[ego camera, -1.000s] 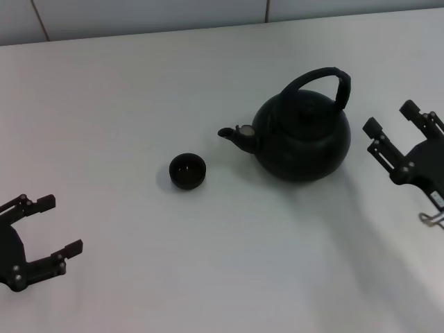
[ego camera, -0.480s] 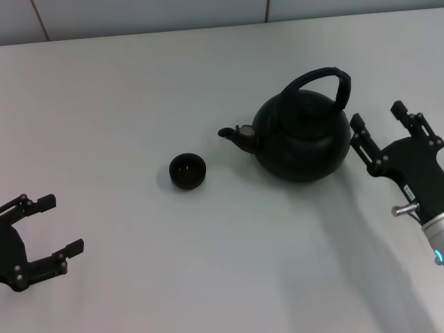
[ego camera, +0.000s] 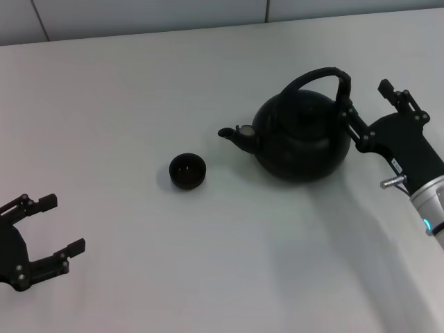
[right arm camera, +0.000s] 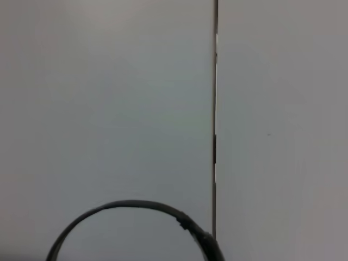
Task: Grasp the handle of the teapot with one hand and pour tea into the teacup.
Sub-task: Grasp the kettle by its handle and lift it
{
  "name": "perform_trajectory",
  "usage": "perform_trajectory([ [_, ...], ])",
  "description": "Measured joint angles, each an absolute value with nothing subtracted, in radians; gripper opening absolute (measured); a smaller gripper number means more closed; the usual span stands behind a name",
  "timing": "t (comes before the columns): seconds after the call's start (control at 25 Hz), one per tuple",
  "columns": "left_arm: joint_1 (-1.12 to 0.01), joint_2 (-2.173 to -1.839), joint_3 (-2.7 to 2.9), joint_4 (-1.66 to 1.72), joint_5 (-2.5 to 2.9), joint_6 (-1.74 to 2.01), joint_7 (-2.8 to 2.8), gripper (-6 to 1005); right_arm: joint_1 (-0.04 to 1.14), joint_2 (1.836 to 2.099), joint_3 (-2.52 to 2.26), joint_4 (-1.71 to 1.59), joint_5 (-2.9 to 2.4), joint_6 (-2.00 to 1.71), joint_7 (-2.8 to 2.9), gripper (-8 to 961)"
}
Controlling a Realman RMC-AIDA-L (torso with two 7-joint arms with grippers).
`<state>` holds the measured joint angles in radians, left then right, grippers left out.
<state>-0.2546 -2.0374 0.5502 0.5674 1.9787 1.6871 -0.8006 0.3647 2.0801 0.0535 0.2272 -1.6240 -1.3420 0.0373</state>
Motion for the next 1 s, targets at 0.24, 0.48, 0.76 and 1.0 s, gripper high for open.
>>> perform_trajectory([
  [0.24, -0.257, -2.041, 0.531, 0.568, 1.978, 1.687, -0.801, 834, 0.393, 2.08, 0.055, 0.199, -1.623, -1.312, 0.075, 708],
  [0.48, -0.262, -2.042, 0.523, 0.568, 1.977, 1.688, -0.801, 834, 0.421, 2.08, 0.055, 0.186, -1.627, -1.267, 0.099, 708],
  [0.76, -0.267, -2.046, 0.523, 0.568, 1.968, 1.688, -0.801, 834, 0.43, 2.08, 0.048, 0.183, -1.629, -1.261, 0.1, 709],
  [1.0, -0.263, -2.049, 0.523, 0.568, 1.95, 1.687, -0.802, 834, 0.426, 2.08, 0.045, 0.18, -1.629, -1.261, 0.1, 709],
])
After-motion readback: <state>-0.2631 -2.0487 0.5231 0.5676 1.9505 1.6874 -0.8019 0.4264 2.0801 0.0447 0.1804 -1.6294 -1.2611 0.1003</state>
